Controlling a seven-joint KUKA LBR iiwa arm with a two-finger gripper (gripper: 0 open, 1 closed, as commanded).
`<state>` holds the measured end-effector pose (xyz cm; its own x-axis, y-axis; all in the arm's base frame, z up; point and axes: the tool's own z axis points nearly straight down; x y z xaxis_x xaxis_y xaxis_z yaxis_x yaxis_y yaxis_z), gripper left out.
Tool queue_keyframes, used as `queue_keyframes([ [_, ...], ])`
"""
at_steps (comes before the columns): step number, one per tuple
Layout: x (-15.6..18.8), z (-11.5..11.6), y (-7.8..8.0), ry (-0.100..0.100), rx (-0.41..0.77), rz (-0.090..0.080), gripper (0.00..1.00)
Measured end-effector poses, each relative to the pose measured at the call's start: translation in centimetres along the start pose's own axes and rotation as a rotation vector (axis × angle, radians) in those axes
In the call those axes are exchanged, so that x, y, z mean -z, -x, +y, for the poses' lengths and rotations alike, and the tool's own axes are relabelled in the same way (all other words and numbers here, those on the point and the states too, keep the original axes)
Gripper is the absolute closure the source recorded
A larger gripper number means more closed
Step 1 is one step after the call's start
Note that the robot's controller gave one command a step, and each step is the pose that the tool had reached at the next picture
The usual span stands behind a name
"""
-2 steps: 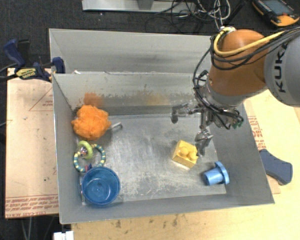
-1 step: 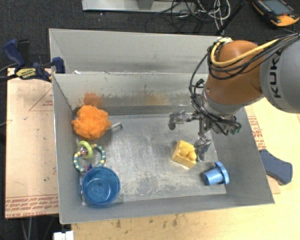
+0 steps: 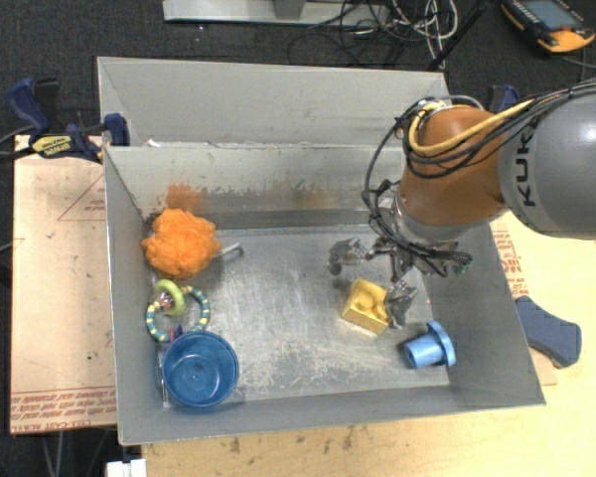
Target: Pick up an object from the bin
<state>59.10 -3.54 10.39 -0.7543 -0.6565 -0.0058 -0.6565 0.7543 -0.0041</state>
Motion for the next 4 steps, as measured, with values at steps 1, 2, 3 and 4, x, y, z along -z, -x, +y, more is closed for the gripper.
queue_keyframes([
  [1,-0.4,0.0,0.0,0.003,0.045,0.001,1.00],
  [2,-0.4,0.0,0.0,0.003,0.045,0.001,1.00],
  [3,18.7,0.7,1.4,0.000,0.058,-0.001,1.00],
  [4,18.4,0.7,1.4,0.003,0.058,0.001,1.00],
])
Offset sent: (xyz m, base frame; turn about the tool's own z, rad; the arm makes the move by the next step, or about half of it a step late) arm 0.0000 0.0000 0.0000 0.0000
